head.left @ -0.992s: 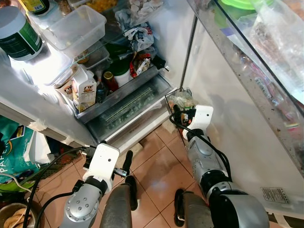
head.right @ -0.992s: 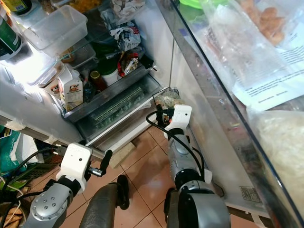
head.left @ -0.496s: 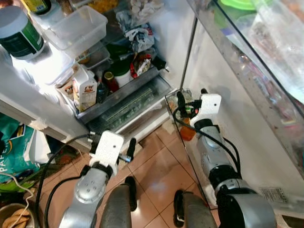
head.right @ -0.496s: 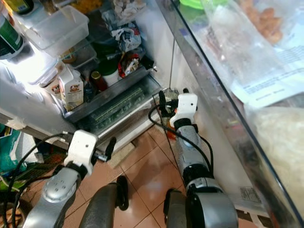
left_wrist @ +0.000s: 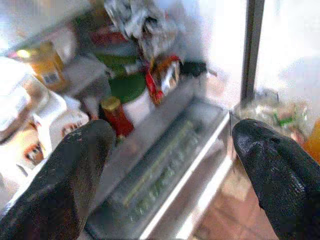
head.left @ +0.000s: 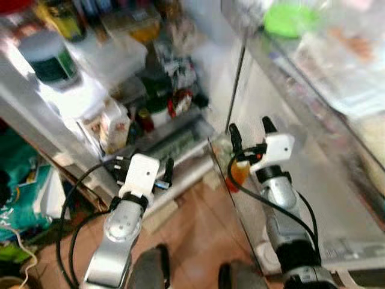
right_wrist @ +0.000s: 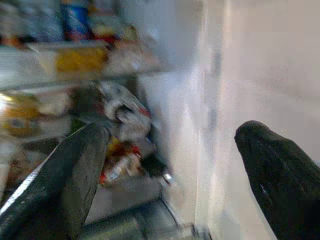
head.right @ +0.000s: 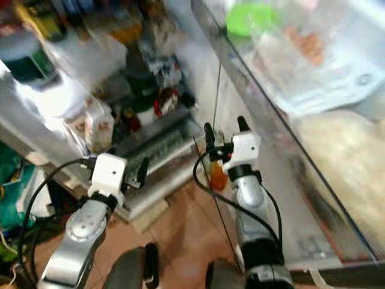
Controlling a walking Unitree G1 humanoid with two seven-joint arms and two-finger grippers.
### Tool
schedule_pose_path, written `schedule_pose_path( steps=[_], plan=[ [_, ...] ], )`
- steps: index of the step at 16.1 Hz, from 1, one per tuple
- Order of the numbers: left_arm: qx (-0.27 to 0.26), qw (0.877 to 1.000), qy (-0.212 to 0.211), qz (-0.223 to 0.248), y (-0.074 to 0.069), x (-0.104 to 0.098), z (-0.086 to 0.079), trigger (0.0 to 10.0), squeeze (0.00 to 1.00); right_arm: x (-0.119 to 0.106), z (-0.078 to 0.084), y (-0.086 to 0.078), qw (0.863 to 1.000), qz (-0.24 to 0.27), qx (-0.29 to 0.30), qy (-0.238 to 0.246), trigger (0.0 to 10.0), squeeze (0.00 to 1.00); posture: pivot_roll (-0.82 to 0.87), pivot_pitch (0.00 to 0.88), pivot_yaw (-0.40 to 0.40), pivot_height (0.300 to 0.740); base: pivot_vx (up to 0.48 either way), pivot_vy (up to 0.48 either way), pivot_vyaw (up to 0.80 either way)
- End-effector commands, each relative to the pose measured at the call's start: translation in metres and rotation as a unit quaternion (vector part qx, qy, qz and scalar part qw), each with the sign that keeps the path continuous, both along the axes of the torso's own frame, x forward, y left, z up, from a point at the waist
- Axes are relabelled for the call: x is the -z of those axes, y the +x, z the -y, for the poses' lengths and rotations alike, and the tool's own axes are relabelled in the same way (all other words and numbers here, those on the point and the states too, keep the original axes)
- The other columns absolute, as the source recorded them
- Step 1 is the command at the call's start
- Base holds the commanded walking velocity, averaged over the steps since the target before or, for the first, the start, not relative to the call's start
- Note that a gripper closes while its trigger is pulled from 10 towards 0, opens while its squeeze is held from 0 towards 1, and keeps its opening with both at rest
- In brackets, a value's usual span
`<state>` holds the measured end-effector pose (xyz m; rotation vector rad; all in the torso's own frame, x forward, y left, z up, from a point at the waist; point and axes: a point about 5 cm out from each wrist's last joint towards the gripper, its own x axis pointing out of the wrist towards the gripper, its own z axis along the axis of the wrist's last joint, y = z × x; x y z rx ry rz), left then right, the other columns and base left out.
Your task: Restocking fridge
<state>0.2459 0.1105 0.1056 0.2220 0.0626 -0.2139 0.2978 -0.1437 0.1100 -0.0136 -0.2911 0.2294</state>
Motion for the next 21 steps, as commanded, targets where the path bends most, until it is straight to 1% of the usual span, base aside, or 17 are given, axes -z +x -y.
schedule_pose_path(
  steps=[1,3,5,6,9,10,11,12,14,15,16,19,21],
  plan=[
    [-0.008,1.000,0.001,0.000,0.004,0.004,-0.002,10.0,0.00,0.004,-0.001,-0.007,1.000,-0.010,-0.020,-0.003,10.0,1.00,0.06,0.007,0.051,0.740,0.000,0.000,0.00],
    [-0.003,1.000,0.003,0.008,0.011,0.006,0.000,10.0,0.00,0.001,0.001,-0.015,1.000,-0.018,-0.025,-0.006,10.0,1.00,0.05,0.000,0.058,0.740,0.000,0.000,0.00],
    [-0.002,1.000,0.002,0.015,0.017,0.006,0.003,10.0,0.00,-0.002,0.000,-0.016,0.999,-0.022,-0.028,-0.007,10.0,1.00,0.04,0.000,0.055,0.740,0.000,0.000,0.00],
    [-0.001,1.000,0.001,0.019,0.019,0.006,0.003,10.0,0.00,-0.006,-0.003,-0.015,0.999,-0.019,-0.042,-0.013,10.0,1.00,0.04,0.000,0.050,0.740,0.000,0.000,0.00],
    [-0.008,1.000,-0.001,0.019,0.020,0.009,0.004,10.0,0.00,-0.008,-0.005,-0.014,0.998,-0.022,-0.059,-0.019,10.0,1.00,0.05,0.000,0.039,0.740,0.000,0.000,0.00],
    [-0.011,1.000,-0.002,0.020,0.019,0.011,0.004,10.0,0.00,-0.009,-0.005,-0.014,0.998,-0.024,-0.063,-0.020,10.0,0.96,0.05,0.000,0.036,0.740,-0.244,0.000,0.00],
    [-0.012,1.000,-0.003,0.021,0.019,0.011,0.005,10.0,0.00,-0.009,-0.006,-0.014,0.997,-0.026,-0.066,-0.021,10.0,0.89,0.05,0.000,0.034,0.740,-0.247,0.000,0.00],
    [-0.013,1.000,-0.004,0.021,0.019,0.011,0.004,10.0,0.00,-0.010,-0.006,-0.014,0.997,-0.026,-0.068,-0.021,10.0,0.60,0.05,0.000,0.032,0.740,-0.285,0.000,0.00],
    [-0.014,1.000,-0.007,0.022,0.020,0.012,0.004,10.0,0.00,-0.010,-0.009,-0.015,0.996,-0.029,-0.077,-0.024,10.0,0.15,0.05,0.000,0.030,0.740,-0.319,0.000,0.00],
    [-0.013,1.000,-0.010,0.023,0.020,0.012,0.004,10.0,0.00,-0.009,-0.009,-0.015,0.996,-0.029,-0.078,-0.024,10.0,0.02,0.05,0.000,0.030,0.740,-0.307,0.000,0.00],
    [-0.013,1.000,-0.014,0.025,0.019,0.012,0.004,10.0,0.00,-0.008,-0.008,-0.017,0.996,-0.033,-0.078,-0.026,10.0,0.00,0.05,0.000,0.031,0.740,0.000,0.000,0.00],
    [-0.015,0.999,-0.027,0.018,0.017,0.014,0.004,10.0,0.00,-0.003,-0.005,-0.022,0.996,-0.042,-0.072,-0.040,10.0,0.00,0.05,0.000,0.034,0.740,0.000,0.000,0.00],
    [-0.012,0.999,-0.027,0.016,0.017,0.014,0.004,10.0,0.00,-0.003,-0.006,-0.024,0.996,-0.043,-0.073,-0.043,10.0,0.00,0.04,0.000,0.038,0.740,0.000,0.000,0.66]
  ],
)
